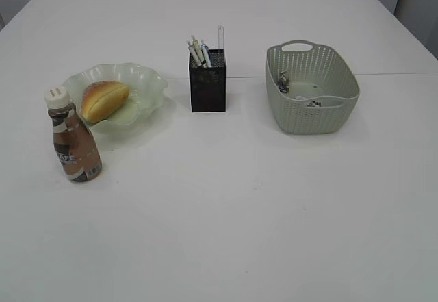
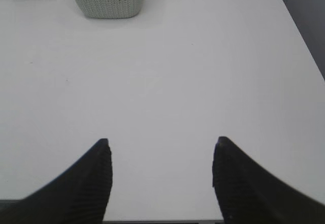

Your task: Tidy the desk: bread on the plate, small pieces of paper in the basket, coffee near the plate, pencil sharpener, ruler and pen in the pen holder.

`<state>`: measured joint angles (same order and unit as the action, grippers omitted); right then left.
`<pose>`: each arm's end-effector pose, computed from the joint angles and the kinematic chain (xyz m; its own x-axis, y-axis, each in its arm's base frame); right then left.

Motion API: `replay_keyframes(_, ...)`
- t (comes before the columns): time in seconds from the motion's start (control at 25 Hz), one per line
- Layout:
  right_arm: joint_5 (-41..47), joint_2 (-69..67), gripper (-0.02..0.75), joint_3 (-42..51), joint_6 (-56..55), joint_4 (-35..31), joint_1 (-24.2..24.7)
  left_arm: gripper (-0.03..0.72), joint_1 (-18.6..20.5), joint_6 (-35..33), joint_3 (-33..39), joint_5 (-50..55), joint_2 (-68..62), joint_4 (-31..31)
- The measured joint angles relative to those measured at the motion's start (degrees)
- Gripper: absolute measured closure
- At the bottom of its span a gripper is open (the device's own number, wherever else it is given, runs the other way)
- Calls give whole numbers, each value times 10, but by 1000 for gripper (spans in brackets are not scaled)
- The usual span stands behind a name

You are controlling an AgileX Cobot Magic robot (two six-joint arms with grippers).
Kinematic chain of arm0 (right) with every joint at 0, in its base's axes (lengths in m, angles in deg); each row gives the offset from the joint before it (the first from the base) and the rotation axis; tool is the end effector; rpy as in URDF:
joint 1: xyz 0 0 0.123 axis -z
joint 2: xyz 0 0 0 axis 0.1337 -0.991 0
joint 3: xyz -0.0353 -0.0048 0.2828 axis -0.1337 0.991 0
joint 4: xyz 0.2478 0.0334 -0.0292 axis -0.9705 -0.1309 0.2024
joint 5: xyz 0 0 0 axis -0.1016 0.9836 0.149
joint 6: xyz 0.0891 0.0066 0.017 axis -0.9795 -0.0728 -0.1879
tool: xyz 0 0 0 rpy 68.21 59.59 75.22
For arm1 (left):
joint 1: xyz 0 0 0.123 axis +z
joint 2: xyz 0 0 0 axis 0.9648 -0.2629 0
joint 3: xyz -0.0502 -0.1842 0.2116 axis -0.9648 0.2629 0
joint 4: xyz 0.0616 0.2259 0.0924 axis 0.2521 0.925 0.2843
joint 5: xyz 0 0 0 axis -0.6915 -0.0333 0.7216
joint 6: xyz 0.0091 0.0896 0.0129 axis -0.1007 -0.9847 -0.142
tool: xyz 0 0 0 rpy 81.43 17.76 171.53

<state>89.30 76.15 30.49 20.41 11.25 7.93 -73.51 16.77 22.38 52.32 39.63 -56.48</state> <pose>-0.0109 -0.0037 0.2656 -0.5386 -0.0245 -0.8422 0.0236 0.9987 -0.0442 -0.0080 -0.0112 0.2756 -0.5019 0.0790 -0.8613 0.1280 0.9916 0.0164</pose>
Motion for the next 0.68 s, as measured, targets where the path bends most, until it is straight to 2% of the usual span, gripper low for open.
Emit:
replay_keyframes(0.28,0,0,248,0,0,0,0,143,0,0,0,0,0,0)
replay_keyframes(0.68,0,0,248,0,0,0,0,127,0,0,0,0,0,0)
